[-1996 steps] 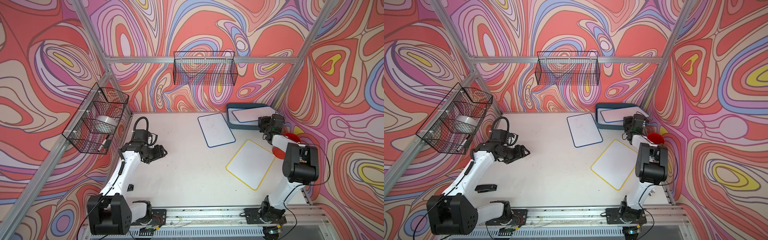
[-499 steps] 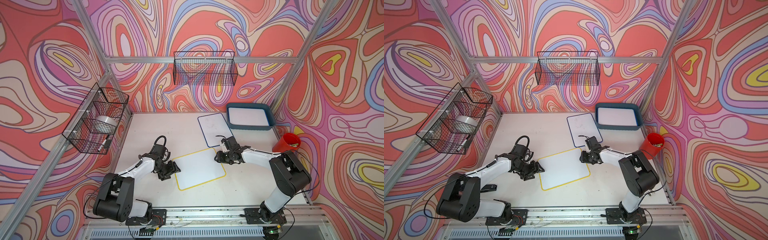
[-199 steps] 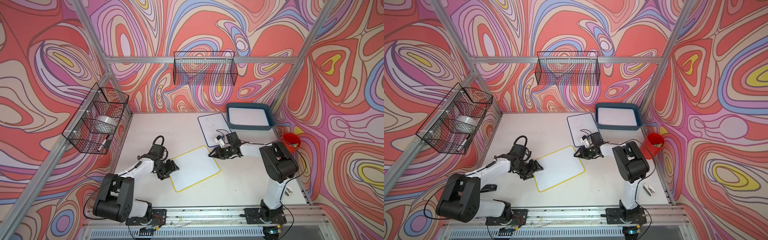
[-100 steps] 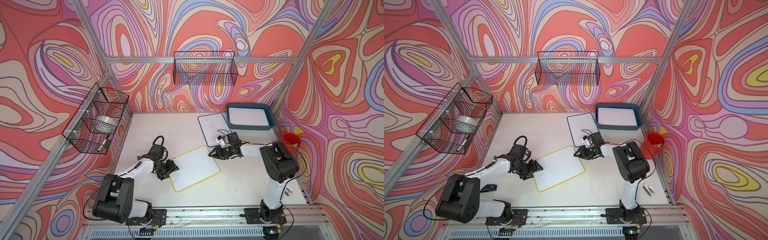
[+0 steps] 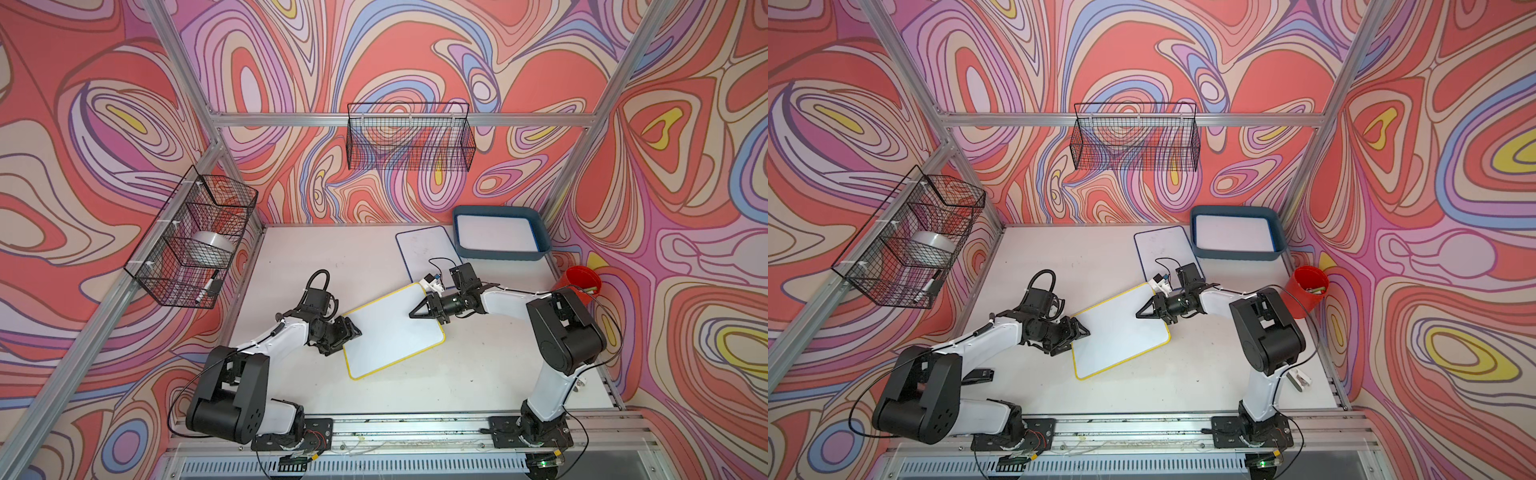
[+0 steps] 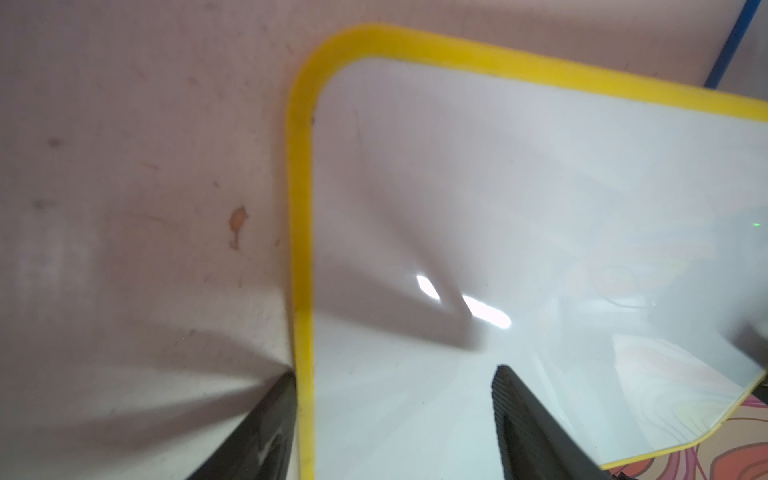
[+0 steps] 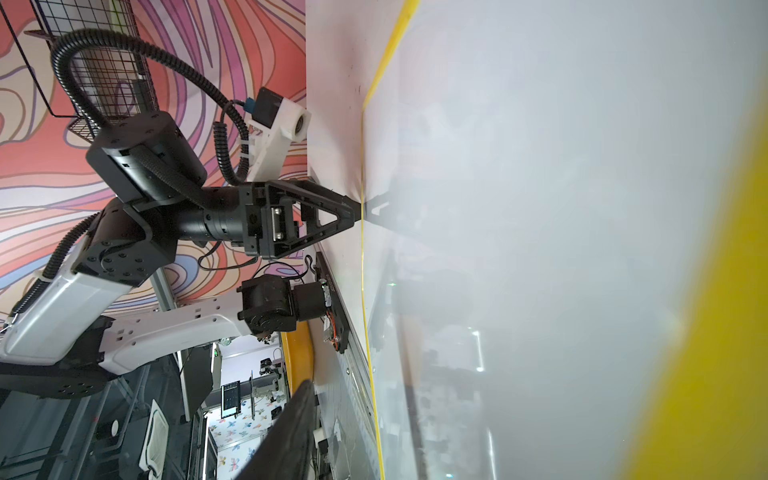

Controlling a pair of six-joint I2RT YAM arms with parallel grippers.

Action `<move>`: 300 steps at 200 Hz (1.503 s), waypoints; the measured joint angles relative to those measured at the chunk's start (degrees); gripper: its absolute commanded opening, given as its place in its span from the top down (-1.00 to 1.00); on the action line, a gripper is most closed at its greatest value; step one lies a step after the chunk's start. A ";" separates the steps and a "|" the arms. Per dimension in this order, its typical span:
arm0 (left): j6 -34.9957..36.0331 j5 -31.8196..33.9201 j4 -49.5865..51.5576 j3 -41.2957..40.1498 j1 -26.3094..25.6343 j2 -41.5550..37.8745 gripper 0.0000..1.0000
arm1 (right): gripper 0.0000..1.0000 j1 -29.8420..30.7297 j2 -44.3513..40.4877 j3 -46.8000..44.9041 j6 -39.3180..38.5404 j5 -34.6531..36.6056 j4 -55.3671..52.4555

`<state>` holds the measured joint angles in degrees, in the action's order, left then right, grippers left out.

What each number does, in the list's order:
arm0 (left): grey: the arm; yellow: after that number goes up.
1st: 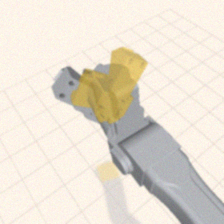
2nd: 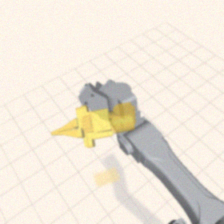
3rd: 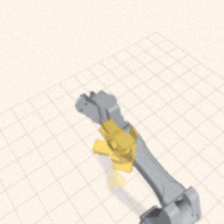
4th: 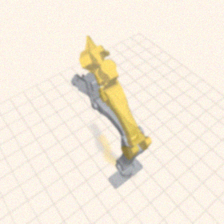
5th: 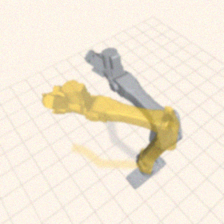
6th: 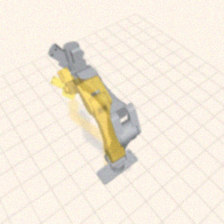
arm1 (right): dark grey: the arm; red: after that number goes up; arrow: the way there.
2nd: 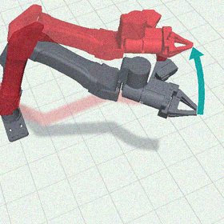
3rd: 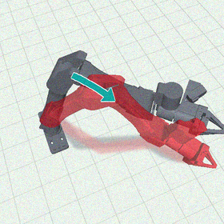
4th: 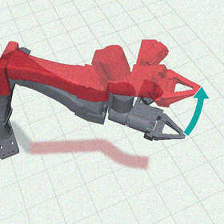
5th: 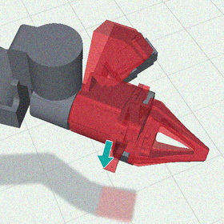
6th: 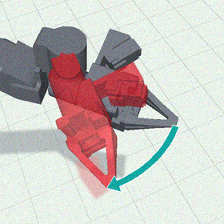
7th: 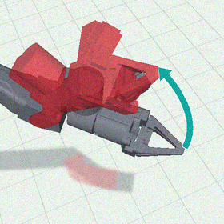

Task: Put the whiteboard into the storage box
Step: Pick up the whiteboard at the center of the board.

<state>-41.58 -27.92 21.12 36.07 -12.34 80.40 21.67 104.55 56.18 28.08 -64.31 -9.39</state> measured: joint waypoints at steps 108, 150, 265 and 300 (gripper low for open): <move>7.58 8.33 8.48 3.91 -0.63 -1.09 -0.42 | 0.30 -4.39 -2.49 -0.09 -0.87 0.00 -3.54; 9.79 11.04 11.32 5.62 1.18 -3.52 -0.42 | 0.59 -5.01 -4.24 -0.17 -0.63 0.07 -3.58; 9.18 6.36 11.41 5.46 4.96 -5.99 -0.43 | 0.96 -7.23 -4.28 -1.79 3.76 0.76 0.42; 6.82 1.68 7.58 4.02 5.55 -6.47 -0.43 | 0.97 -7.78 -4.28 -2.62 6.82 0.76 3.78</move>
<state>-34.76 -26.24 28.71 40.10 -6.79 73.93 13.89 100.27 53.56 34.89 -63.55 -5.61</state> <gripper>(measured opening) 0.715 0.078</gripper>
